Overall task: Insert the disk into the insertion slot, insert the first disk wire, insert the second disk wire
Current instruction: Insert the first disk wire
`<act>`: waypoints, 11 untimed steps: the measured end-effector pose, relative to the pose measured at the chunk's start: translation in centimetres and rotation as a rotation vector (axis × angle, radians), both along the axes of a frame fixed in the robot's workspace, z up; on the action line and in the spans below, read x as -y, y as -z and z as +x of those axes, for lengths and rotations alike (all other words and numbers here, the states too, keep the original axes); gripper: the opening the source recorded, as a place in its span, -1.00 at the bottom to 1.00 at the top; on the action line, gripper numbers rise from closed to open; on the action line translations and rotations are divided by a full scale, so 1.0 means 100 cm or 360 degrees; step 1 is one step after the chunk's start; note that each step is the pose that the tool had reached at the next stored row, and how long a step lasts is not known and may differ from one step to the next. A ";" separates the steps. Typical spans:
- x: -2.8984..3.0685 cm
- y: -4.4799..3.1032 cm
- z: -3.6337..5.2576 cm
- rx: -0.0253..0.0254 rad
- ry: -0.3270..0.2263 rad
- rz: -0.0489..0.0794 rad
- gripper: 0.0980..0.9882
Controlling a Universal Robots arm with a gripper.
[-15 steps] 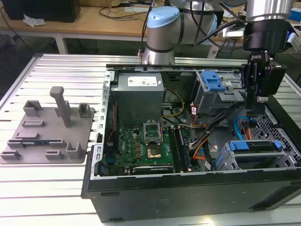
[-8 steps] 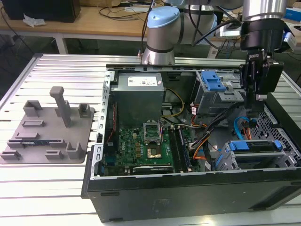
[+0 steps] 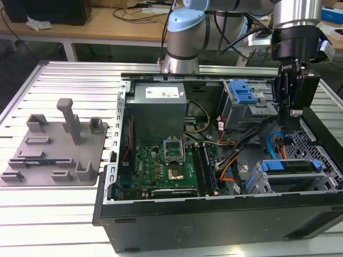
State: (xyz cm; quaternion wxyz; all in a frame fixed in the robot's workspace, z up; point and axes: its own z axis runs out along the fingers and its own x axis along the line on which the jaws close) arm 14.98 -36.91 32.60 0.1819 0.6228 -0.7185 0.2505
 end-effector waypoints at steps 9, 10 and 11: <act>0.0004 0.0008 -0.0011 0.00043 0.0000 -0.0007 -0.46; 0.0004 0.0009 -0.0011 0.00043 0.0000 -0.0007 -0.46; 0.0003 0.0009 -0.0011 0.00043 0.0000 -0.0007 -0.64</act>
